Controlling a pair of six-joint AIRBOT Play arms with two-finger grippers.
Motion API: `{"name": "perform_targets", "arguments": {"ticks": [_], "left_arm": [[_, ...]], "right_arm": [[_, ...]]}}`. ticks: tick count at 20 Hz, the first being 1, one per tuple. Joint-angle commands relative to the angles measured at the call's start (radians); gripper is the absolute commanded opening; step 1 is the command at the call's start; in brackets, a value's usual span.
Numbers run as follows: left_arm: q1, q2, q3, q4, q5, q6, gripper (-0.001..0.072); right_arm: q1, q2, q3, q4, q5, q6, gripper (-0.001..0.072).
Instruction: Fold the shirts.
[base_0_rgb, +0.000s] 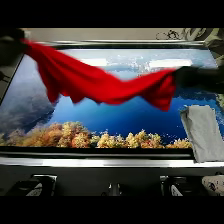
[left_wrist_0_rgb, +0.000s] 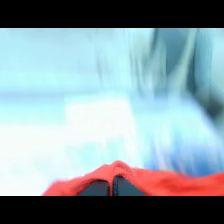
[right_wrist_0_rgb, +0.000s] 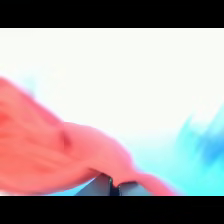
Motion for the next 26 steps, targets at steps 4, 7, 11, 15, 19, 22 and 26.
{"name": "perform_targets", "arguments": {"ticks": [4,7,11,15,19,22,26], "left_arm": [[0.116,0.278,0.171,0.298,-0.051,-0.213,0.0028],[0.129,0.262,0.129,0.401,-0.189,-0.218,0.0028],[0.129,0.197,-0.124,0.406,-0.199,-0.217,0.0029],[0.129,0.053,-0.517,0.36,-0.053,-0.217,0.003],[0.105,-0.188,-0.735,0.109,0.343,-0.206,0.003],[0.072,-0.363,-0.7,0.003,0.337,-0.206,0.0185],[0.164,-0.397,-0.532,0.138,0.003,-0.149,0.072]], "right_arm": [[-0.016,0.217,0.223,-0.216,0.023,0.163,0.0023],[-0.016,0.163,0.223,-0.316,0.272,0.185,0.0023],[-0.015,-0.029,0.058,-0.277,0.639,0.21,0.0024],[-0.015,-0.177,-0.406,-0.189,0.254,0.203,0.0023],[-0.015,-0.42,-0.548,0.039,-0.229,0.207,0.0025],[-0.016,-0.509,-0.547,0.288,-0.394,0.203,0.0176],[-0.081,-0.46,-0.415,0.212,-0.195,0.075,0.0678]]}}
